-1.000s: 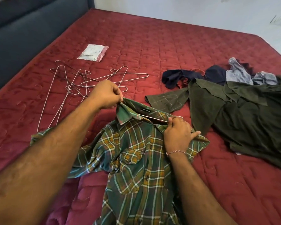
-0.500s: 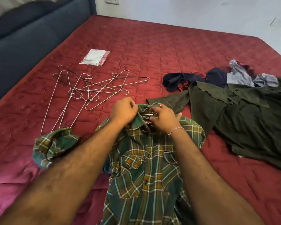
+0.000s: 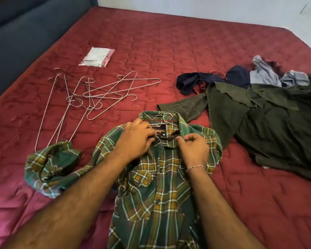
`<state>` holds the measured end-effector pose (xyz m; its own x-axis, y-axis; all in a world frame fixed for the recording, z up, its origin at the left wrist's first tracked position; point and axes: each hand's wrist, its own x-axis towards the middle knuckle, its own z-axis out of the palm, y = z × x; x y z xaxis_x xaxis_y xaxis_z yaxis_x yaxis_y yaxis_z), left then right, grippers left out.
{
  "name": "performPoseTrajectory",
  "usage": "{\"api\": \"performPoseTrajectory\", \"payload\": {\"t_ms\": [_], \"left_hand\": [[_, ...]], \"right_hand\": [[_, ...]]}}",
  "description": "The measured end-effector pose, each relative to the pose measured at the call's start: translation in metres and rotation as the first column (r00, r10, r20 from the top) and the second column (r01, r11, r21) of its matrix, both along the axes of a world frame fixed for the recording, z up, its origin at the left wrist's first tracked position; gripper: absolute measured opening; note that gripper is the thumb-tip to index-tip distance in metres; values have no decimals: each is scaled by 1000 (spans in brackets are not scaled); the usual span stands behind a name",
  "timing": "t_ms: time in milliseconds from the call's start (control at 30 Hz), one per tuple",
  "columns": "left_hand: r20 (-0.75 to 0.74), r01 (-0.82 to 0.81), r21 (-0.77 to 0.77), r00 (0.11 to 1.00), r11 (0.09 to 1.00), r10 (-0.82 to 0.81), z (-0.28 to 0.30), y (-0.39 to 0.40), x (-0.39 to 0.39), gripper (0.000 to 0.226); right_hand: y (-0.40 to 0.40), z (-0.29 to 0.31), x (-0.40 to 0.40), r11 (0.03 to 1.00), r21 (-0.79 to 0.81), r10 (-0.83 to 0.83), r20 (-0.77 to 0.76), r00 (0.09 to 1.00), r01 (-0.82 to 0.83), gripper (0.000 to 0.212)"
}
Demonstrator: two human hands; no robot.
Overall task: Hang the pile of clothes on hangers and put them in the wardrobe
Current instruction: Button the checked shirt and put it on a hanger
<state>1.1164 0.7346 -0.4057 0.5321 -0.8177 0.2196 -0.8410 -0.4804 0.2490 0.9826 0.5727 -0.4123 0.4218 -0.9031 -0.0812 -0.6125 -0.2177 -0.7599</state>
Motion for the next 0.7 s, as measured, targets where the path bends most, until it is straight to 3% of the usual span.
{"api": "performPoseTrajectory", "payload": {"t_ms": [100, 200, 333, 533, 700], "left_hand": [[-268, -49, -93, 963, 994, 22, 10, -1, 15, 16], [-565, -174, -153, 823, 973, 59, 17, -6, 12, 13], [-588, -306, -186, 796, 934, 144, 9, -14, -10, 8], [-700, -518, -225, 675, 825, 233, 1, -26, -25, 16], [-750, -542, -206, 622, 814, 224, -4, -30, -34, 22]], "right_hand": [[-2, -7, 1, 991, 136, -33, 157, 987, 11, 16], [7, -11, 0, 950, 313, -111, 384, 917, -16, 11], [22, -5, 2, 783, 602, -300, 585, 754, -156, 19], [32, -20, -1, 808, 544, -258, 673, 693, -228, 36], [36, -28, -1, 848, 460, -155, 690, 707, -264, 44]]}}
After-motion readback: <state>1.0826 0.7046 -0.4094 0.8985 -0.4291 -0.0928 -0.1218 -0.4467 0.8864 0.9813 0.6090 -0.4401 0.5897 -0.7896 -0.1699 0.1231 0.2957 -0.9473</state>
